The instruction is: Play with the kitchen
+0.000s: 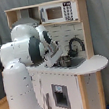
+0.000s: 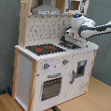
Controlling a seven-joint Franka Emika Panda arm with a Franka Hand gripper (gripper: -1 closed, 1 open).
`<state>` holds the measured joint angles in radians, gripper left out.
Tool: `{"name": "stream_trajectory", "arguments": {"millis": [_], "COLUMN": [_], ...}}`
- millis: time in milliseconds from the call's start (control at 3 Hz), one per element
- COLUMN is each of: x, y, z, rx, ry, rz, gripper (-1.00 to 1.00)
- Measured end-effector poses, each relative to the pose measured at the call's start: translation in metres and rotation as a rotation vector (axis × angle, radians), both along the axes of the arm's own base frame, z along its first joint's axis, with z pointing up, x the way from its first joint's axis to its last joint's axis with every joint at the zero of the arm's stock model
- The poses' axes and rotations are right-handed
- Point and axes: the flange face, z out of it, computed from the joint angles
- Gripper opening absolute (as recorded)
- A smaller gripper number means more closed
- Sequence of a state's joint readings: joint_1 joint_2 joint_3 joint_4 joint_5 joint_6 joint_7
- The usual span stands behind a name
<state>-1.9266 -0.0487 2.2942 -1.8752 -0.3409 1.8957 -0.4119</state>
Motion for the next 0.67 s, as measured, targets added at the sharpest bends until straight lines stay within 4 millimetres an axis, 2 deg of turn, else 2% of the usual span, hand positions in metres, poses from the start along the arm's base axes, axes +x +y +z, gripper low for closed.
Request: {"name": "stream_trajectory", "arguments": {"millis": [333,667], "x": [0.004,0.006], "y": [0.006,0.022], "z": [0.013,0.059], "rx": [0.017,0.042], "ry": [-0.03,-0.089], "rz": [0.006,0.014], "gripper": [1.0,1.0]}}
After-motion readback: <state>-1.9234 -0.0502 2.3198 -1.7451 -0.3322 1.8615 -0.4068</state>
